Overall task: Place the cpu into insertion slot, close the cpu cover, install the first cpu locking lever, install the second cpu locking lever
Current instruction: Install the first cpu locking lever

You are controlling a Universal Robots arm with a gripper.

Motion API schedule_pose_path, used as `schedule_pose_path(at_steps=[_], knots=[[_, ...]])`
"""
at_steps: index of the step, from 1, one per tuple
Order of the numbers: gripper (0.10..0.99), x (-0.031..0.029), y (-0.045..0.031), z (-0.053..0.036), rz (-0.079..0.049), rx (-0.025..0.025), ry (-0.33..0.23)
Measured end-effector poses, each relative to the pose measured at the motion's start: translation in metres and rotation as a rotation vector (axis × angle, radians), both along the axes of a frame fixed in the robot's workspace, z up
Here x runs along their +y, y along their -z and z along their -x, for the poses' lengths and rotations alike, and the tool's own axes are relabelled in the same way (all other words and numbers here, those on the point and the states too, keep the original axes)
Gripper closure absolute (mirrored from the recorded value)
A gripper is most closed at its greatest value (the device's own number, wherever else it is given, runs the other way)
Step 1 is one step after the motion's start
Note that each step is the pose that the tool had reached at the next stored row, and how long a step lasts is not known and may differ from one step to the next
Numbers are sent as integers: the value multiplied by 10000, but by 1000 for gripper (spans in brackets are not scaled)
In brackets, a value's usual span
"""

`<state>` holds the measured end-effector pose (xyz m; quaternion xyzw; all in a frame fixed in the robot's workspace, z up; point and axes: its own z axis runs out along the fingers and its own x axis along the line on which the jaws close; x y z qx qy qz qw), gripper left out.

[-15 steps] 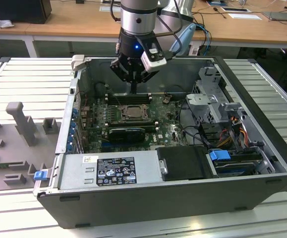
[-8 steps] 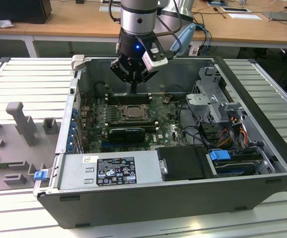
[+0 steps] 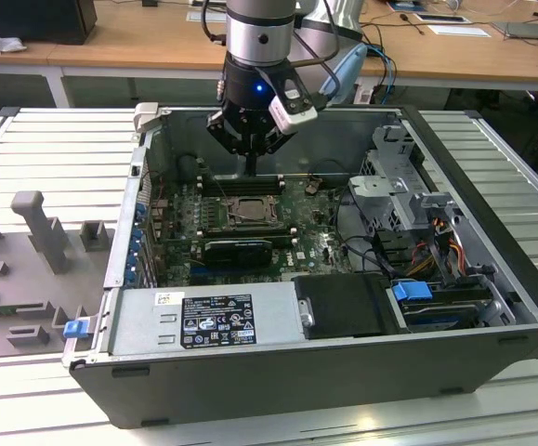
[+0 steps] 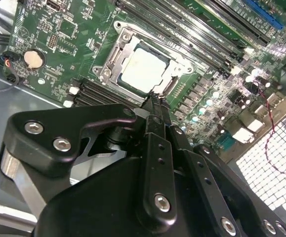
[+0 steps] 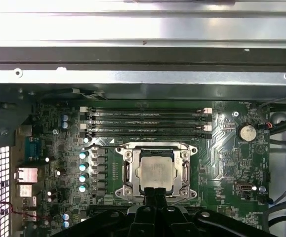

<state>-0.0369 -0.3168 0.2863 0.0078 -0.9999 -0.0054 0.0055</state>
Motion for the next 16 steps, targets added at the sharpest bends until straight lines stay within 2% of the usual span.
schedule_pose_path(at_steps=[3,5,9,11,12,16], knots=[[980,-7,5,36,-9,-57,-151],[980,-11,11,90,-51,-114,-153],[980,-13,13,171,-104,-138,-156],[980,-13,14,227,-125,-149,-156],[980,-13,14,283,-140,-159,-156],[980,-13,17,369,-152,-168,-155]])
